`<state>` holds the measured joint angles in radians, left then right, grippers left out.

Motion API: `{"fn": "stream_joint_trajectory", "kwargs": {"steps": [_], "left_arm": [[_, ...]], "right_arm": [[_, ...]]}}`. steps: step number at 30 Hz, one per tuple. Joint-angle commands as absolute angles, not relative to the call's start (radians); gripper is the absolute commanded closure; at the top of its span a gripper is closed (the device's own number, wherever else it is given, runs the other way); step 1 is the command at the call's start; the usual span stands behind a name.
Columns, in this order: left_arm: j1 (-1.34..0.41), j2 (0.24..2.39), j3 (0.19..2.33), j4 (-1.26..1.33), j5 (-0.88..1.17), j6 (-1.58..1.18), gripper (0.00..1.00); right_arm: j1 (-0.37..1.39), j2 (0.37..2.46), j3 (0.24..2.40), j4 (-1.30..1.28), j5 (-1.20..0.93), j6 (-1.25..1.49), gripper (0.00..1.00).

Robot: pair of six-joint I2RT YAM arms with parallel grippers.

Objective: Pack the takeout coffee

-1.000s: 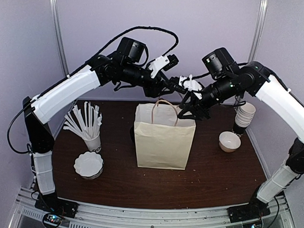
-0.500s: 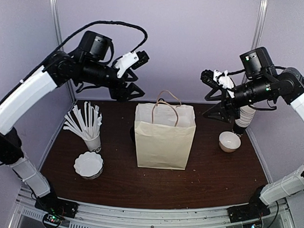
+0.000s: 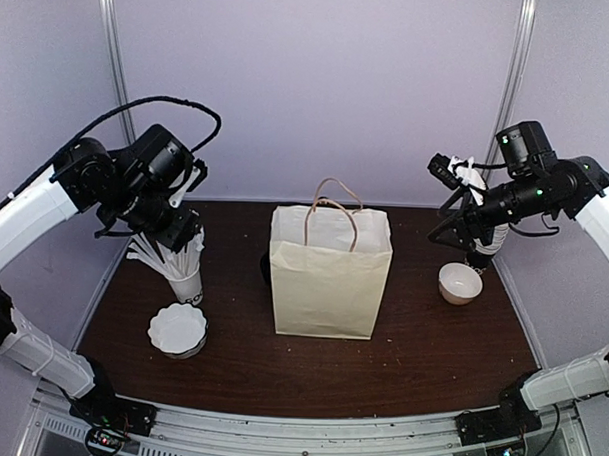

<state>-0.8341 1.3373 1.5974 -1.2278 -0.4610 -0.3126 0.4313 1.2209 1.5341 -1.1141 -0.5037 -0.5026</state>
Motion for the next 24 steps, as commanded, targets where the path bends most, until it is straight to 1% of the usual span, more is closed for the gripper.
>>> {"fn": "stream_joint_trajectory", "kwargs": {"steps": [1,4,7,12,24], "left_arm": [[-0.778,1.323,1.532,-1.296,-0.509,-0.54,0.41],[-0.741,1.319,1.487,-1.272,-0.477,-0.561,0.43],[-0.682,1.332,1.439,-1.247,-0.41,-0.567,0.49],[-0.606,1.35,1.372,-1.173,-0.311,-0.553,0.61],[-0.589,1.389,1.35,-1.147,-0.272,-0.548,0.65]], "right_arm": [[0.401,1.216,1.522,-1.054,-0.572,-0.465,0.31],[0.394,1.216,1.521,-1.049,-0.593,-0.463,0.31],[0.393,1.216,1.524,-1.052,-0.59,-0.465,0.31],[0.39,1.215,1.52,-1.048,-0.594,-0.466,0.31],[0.384,1.191,1.489,-1.033,-0.594,-0.472,0.31]]}}
